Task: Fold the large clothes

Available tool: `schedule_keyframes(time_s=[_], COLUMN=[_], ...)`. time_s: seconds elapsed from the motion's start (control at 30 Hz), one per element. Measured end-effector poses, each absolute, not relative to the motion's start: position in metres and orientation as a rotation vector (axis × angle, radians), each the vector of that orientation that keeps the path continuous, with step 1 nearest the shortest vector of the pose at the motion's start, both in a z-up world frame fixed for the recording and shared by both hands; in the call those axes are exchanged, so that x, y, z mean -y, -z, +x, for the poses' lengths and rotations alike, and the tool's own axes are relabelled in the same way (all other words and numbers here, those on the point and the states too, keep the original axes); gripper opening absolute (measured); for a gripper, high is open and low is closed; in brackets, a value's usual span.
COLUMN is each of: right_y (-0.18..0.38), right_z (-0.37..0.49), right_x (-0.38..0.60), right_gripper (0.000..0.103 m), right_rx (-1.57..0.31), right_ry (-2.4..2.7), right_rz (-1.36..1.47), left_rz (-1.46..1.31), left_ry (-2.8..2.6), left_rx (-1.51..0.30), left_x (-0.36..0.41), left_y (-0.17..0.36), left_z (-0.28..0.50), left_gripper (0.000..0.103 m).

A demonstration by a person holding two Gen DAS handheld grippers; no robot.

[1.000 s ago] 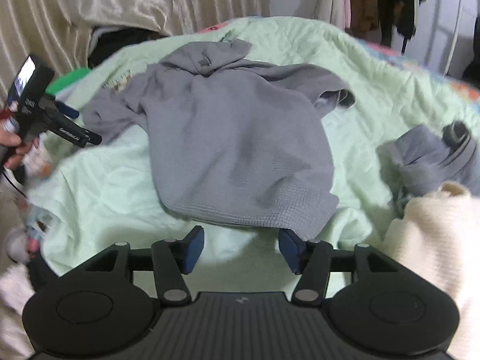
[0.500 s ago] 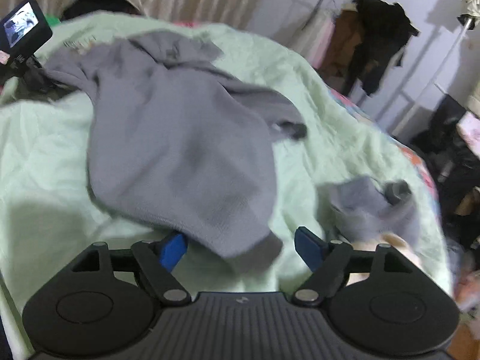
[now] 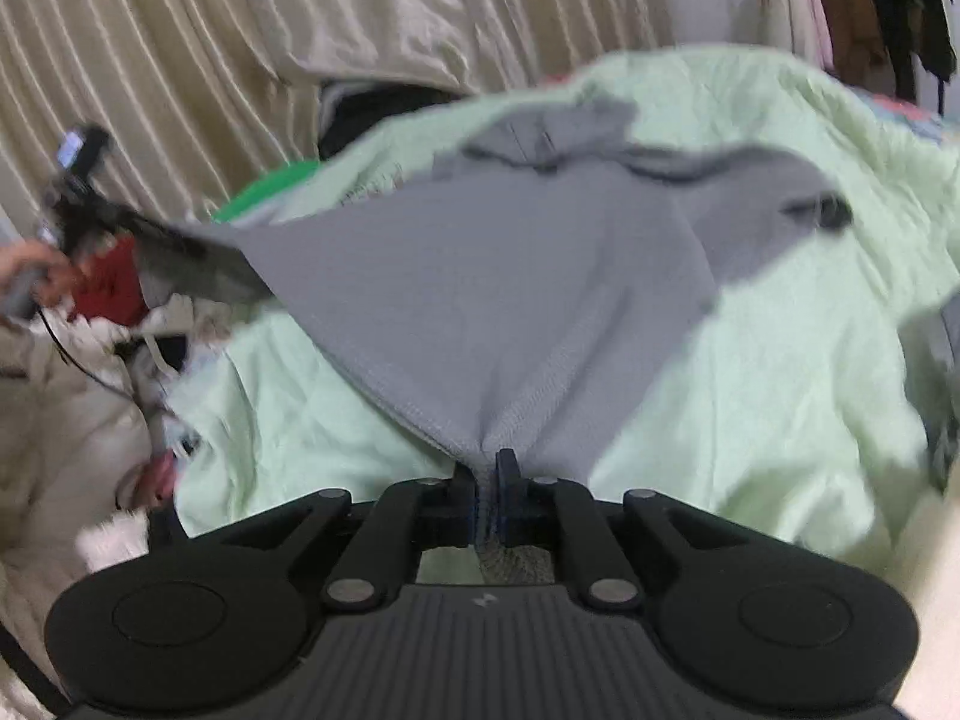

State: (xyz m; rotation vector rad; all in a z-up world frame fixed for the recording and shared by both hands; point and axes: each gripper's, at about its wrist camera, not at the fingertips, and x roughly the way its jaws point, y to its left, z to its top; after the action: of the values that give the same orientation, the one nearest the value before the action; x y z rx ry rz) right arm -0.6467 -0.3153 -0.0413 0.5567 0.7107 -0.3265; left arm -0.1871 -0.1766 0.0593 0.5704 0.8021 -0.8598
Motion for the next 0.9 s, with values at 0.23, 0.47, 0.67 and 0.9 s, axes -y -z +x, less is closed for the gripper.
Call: schedule_keyframes(time_s=[0.23, 0.47, 0.67, 0.9], right_y=[0.010, -0.024, 0.051, 0.127], right_z=[-0.689, -0.679, -0.658, -0.620], right_x=[0.327, 0.415, 0.555, 0.615], right_gripper=[0.046, 0.070, 0.073, 0.074], right_rx=[-0.463, -0.358, -0.339, -0.306], right_ry=[0.295, 0.703, 0.833, 0.858], right_rz=[0.687, 0.673, 1.084, 1.302], left_rz=[0.277, 0.402, 0.601, 0.598], left_ry=[0.905, 1.015, 0.960, 0.943], left_rx=[-0.798, -0.879, -0.964, -1.018], left_x=[0.197, 0.402, 0.577, 0.653], left_y=[-0.092, -0.036, 0.037, 0.071], left_z=[-0.173, -0.158, -0.159, -0.160], left_gripper=[0.103, 0.103, 0.103, 0.103])
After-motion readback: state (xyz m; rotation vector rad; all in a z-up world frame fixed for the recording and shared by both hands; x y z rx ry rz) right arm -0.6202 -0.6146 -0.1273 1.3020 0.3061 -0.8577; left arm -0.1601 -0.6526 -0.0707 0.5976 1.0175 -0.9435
